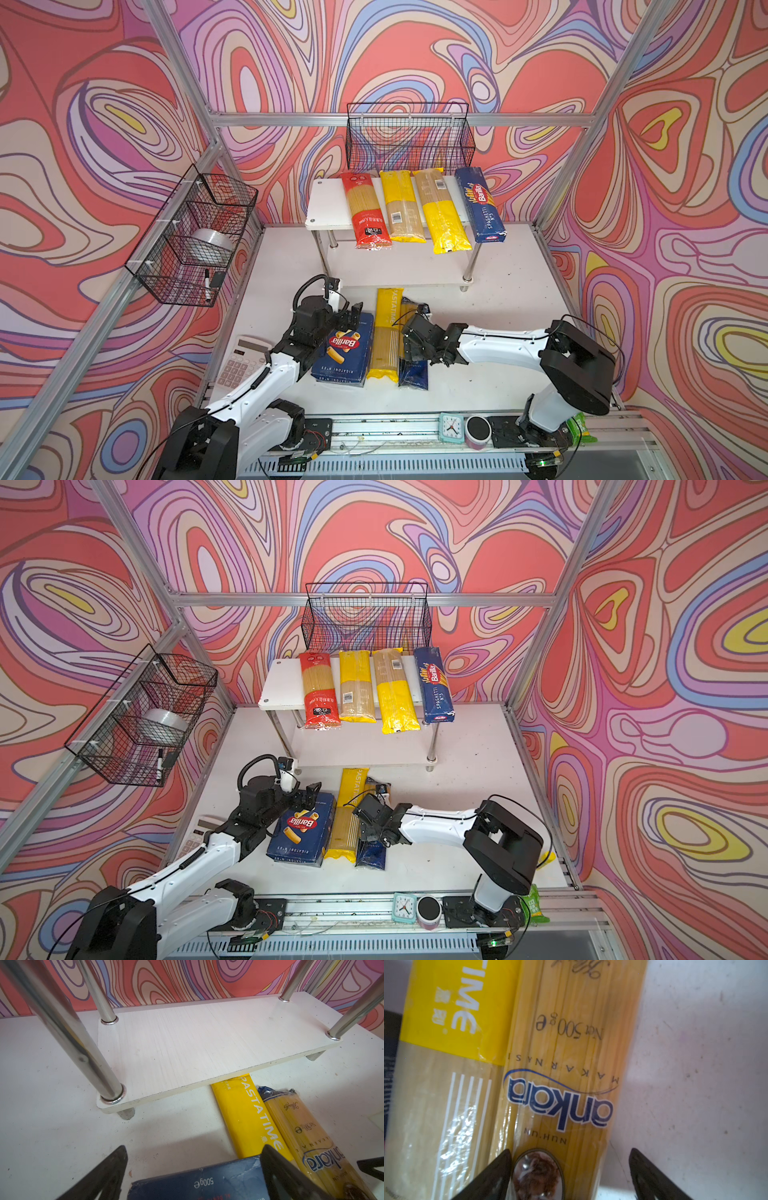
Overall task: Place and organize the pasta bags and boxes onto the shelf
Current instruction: 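Close the right gripper on the ankara bag's lower end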
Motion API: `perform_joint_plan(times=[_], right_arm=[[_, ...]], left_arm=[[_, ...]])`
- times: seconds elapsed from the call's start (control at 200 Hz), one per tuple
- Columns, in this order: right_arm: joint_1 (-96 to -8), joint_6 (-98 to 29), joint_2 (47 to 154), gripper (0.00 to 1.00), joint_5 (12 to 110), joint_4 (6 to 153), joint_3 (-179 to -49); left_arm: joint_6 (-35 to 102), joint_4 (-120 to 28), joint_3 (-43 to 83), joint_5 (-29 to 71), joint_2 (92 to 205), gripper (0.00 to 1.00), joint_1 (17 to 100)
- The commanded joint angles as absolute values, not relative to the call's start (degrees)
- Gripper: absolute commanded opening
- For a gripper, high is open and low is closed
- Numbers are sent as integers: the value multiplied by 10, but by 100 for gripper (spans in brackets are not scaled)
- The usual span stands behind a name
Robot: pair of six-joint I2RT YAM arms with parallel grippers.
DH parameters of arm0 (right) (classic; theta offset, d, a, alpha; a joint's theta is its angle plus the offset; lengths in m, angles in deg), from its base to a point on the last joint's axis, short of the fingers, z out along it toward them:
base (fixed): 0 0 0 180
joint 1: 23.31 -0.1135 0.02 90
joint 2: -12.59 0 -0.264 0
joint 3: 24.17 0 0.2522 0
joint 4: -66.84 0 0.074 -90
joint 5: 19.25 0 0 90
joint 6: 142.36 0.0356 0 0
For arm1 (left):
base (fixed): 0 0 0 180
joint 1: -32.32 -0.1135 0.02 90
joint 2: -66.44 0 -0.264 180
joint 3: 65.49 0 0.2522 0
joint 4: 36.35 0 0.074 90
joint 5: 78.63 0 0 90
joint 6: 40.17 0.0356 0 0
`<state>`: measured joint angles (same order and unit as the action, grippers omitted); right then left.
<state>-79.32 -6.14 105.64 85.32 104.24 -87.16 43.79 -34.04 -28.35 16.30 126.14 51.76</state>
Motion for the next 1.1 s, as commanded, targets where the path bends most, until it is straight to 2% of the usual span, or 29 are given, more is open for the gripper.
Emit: perform_joint_plan(times=[0.0,0.155,0.305,0.381,0.501,0.861,1.097], right_arm=[[-790,-46,1033,91,884,1126,-839],[-784,-61,970,91,898,1153,-832],[-785,-140,907,92,865,1106,-827],[-785,-164,901,95,862,1095,-829],[-784,-201,931,98,856,1094,-846],[-785,-210,1022,98,843,1042,-841],[-785,-194,1029,98,819,996,-816]], left_arm=[[440,-334,-275,165,1257,100,514],[440,-335,-275,166,1257,100,514],[441,-334,-276,166,1257,100,515],[440,-334,-275,165,1257,100,514],[440,-335,-275,165,1258,100,514],[440,-337,-272,164,1260,100,515],[439,-332,-279,161,1253,100,515]])
